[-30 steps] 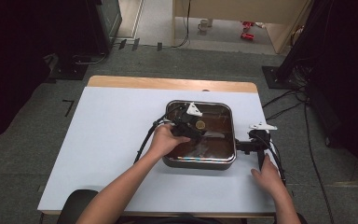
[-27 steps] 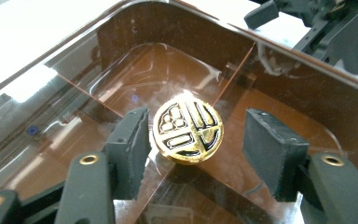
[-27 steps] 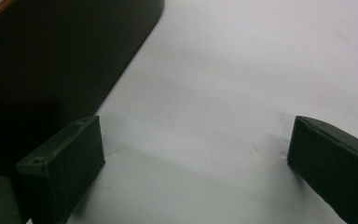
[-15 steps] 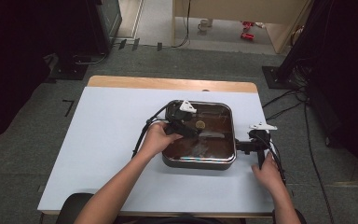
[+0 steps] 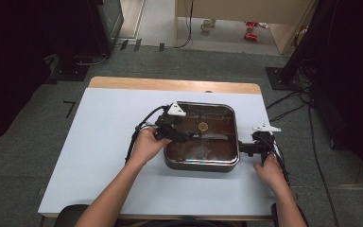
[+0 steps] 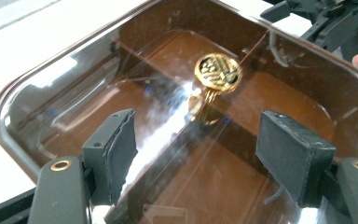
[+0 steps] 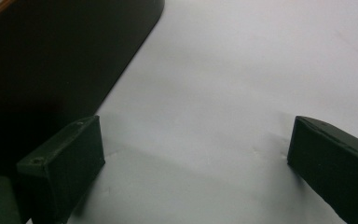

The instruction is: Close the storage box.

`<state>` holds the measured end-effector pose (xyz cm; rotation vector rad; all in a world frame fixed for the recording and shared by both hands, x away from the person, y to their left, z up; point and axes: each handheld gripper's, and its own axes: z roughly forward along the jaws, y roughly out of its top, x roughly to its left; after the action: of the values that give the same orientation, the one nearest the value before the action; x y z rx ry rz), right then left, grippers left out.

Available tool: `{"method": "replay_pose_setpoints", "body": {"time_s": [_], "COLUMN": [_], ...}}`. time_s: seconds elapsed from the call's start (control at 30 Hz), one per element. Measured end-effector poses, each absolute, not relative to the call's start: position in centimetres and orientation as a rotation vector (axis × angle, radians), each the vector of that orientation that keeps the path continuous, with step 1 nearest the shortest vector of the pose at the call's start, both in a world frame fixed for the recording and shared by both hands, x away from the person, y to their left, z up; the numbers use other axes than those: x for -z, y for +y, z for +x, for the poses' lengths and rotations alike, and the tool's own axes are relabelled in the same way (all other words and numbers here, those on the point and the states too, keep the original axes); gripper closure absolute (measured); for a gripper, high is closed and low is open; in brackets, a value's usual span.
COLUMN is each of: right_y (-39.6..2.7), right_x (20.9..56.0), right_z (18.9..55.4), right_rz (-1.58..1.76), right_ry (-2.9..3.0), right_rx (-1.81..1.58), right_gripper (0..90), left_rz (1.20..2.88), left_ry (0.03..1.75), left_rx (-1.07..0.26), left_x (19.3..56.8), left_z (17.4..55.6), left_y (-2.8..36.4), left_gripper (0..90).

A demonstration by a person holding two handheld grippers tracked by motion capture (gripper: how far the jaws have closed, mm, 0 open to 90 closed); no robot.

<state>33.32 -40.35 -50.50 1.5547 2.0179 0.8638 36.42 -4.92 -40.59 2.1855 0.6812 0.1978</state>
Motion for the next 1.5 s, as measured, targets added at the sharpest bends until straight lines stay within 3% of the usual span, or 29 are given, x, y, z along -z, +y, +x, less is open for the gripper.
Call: {"method": "replay_pose_setpoints", "body": {"time_s": [0.67,1.5], "right_y": [-40.3,-40.3], "right_x": [50.5,50.5], "right_z": [33.3,33.3], "right_rz": [1.559,1.556], "right_ry": [2.016,2.016], "right_rx": [-0.866,-0.865], "right_gripper": [2.9,2.9], "left_rz": [2.118,2.095], "left_ry": [0.843,1.026], "left_rx": [-0.254,-0.418], "left_x": [41.7,47.6], "left_z": [35.2,32.1], "left_y": [0.7,6.1], "left_gripper": [26.9,20.5]}}
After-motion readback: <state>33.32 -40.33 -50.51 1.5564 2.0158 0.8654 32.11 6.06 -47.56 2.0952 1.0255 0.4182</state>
